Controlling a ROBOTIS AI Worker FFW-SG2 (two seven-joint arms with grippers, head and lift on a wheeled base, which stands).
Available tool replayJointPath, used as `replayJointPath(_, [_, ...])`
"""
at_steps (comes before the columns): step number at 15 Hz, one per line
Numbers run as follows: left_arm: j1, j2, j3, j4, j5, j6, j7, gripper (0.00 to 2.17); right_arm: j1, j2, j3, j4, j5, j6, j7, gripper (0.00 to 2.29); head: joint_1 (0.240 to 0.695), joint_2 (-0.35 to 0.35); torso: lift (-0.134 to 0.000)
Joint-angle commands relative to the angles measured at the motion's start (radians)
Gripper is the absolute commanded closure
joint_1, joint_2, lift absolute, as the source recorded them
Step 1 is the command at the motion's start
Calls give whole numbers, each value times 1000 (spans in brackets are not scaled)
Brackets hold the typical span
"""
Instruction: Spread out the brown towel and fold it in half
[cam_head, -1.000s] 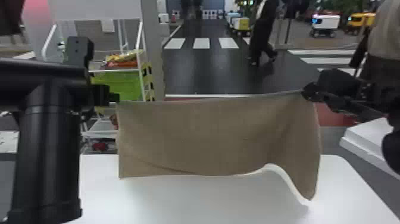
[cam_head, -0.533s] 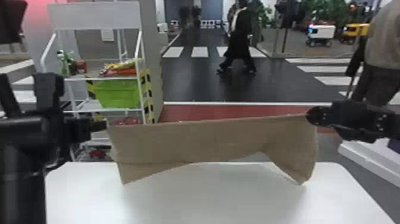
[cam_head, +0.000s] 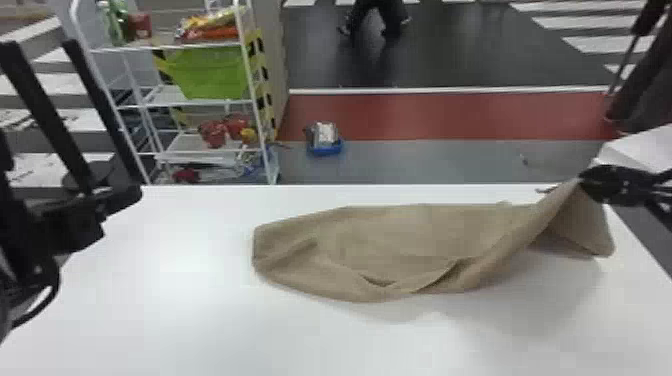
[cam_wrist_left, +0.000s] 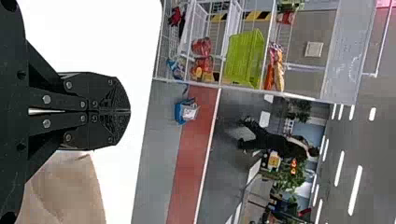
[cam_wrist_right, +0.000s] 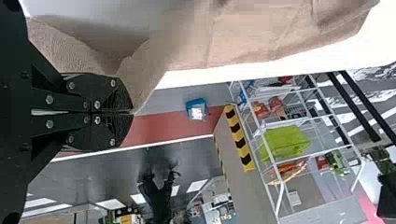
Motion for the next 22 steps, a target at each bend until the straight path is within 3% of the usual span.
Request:
replayJointPath(1, [16, 2, 10, -51, 0, 35, -22, 2138, 1, 6, -13, -7, -8, 9, 0, 1710, 612, 73, -134])
replayJointPath(2, [28, 2, 7, -51, -1, 35, -50, 2138, 17, 8, -5, -25, -10, 6, 0, 1710, 609, 65, -134])
replayJointPath(5, [70, 17, -21, -12, -52, -23, -254, 2010, 37, 25, 4, -65, -17, 6, 2, 1710, 618, 59, -134])
replayJointPath(6, [83, 37, -77, 29, -72, -51, -263, 1622, 37, 25, -1, -71, -19, 3, 23, 1710, 622, 54, -134])
replayJointPath(8, [80, 47, -162, 106, -156, -179, -320, 1106, 72, 26, -13, -76, -13, -40, 28, 1710, 640, 36, -134])
replayJointPath(10, [80, 45, -257, 135, -230, -235, -324, 944, 116, 29, -45, -71, 1, -111, 28, 1710, 654, 14, -134])
replayJointPath(12, [82, 42, -343, 158, -273, -235, -321, 859, 169, 52, -80, -68, 4, -239, 17, 1710, 668, -14, -134])
replayJointPath(16, [73, 33, -537, 227, -417, -235, -264, 859, 199, 75, -86, -42, 22, -295, 8, 1710, 695, -77, -134])
replayJointPath(20, [-30, 11, -642, 382, -439, -238, -191, 856, 221, 85, -65, -38, 44, -304, 8, 1710, 695, -124, -134])
replayJointPath(22, [-49, 8, -668, 400, -448, -238, -183, 512, 224, 85, -66, -35, 52, -304, 9, 1710, 695, -140, -134])
